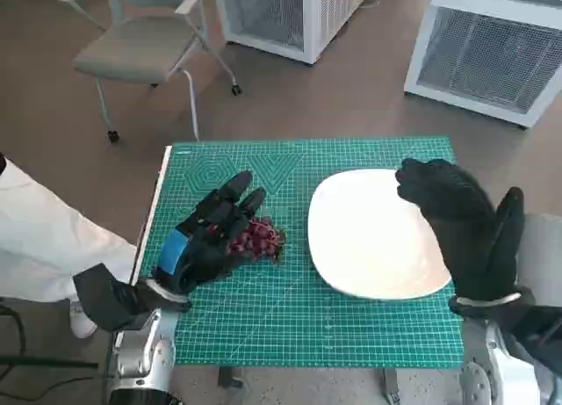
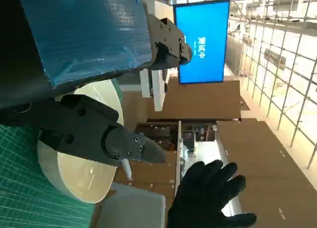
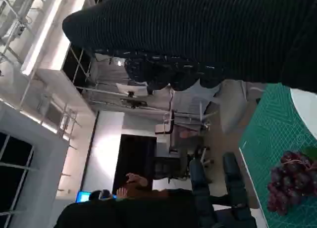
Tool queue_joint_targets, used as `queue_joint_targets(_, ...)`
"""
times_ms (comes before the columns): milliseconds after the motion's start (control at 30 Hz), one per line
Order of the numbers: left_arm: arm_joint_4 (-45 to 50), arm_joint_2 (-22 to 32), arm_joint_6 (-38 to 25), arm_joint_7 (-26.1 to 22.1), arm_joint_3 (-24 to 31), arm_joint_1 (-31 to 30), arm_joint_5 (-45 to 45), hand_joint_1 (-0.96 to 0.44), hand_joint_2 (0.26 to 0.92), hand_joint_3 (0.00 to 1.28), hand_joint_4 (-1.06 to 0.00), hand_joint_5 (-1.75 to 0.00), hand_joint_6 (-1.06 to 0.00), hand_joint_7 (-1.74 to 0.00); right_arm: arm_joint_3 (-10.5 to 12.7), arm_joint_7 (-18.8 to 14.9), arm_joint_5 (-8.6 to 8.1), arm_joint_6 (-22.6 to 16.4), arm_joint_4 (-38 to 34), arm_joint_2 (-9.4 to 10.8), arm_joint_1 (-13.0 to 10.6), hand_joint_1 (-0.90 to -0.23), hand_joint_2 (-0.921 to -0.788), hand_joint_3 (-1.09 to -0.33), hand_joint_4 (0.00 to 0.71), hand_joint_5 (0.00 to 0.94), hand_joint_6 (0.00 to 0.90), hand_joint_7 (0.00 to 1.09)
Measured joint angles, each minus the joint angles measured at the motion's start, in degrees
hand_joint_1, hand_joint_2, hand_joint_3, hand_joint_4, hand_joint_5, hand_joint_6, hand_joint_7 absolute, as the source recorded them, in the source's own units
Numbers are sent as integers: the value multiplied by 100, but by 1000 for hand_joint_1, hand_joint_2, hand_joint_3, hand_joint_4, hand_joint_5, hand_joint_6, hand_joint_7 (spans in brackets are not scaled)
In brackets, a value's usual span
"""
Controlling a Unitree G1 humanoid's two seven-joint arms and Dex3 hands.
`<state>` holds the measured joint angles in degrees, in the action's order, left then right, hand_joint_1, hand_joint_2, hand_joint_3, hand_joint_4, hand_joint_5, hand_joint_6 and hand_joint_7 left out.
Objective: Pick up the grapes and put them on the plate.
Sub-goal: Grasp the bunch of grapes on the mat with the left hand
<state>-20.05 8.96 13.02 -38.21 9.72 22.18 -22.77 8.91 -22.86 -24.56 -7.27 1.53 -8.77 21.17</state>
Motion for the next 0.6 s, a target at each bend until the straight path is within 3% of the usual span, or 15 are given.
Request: queue_joint_targets(600,-2,1,0,8,0,0,1,-443,921,57,-277,0,-355,-3,1,0,0,5,-1,0,1,-386,-921,-607,422,711,197,969)
